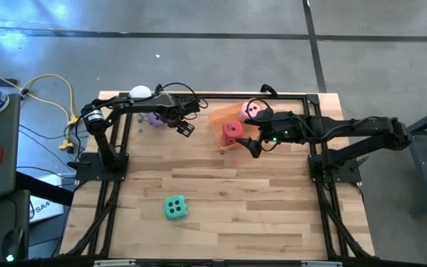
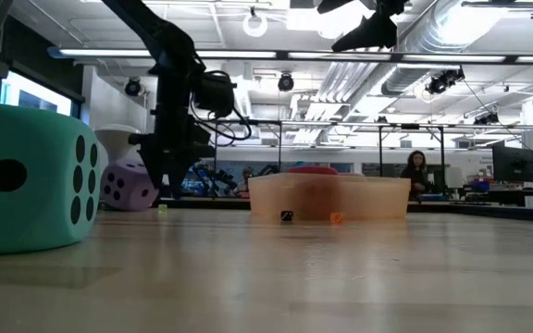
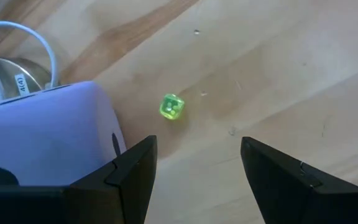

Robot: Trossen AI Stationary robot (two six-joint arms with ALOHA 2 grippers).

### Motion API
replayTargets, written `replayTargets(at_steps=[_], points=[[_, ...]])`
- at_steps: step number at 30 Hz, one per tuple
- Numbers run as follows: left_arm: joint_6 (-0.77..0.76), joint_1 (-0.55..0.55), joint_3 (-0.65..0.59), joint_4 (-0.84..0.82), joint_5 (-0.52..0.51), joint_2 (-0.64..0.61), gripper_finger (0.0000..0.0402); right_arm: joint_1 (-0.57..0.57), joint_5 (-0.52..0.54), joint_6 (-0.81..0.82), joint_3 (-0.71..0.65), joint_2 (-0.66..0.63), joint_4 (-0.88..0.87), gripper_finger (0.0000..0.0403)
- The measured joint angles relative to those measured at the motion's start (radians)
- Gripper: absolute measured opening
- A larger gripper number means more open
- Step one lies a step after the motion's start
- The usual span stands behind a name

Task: Pick & Place Dice
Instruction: Put the small green dice into the orange bin

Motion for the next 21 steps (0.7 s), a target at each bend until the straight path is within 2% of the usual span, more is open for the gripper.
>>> replayTargets(at_steps=[6,10,21], points=[[-0.009,0.0,0.0,-0.001,-0.002,0.024,0.0224,0.0,0.0,0.0,0.0,0.0,0.0,0.04],[-0.027,0.0,0.0,0.013,-0.037,0.024,0.0224,0.0,-0.001,0.0,0.0,0.0,0.0,0.04],[-0.037,0.018,0.0,0.017,-0.035,0.027,0.0224,0.0,-0.001,0.0,0.0,0.0,0.0,0.04]])
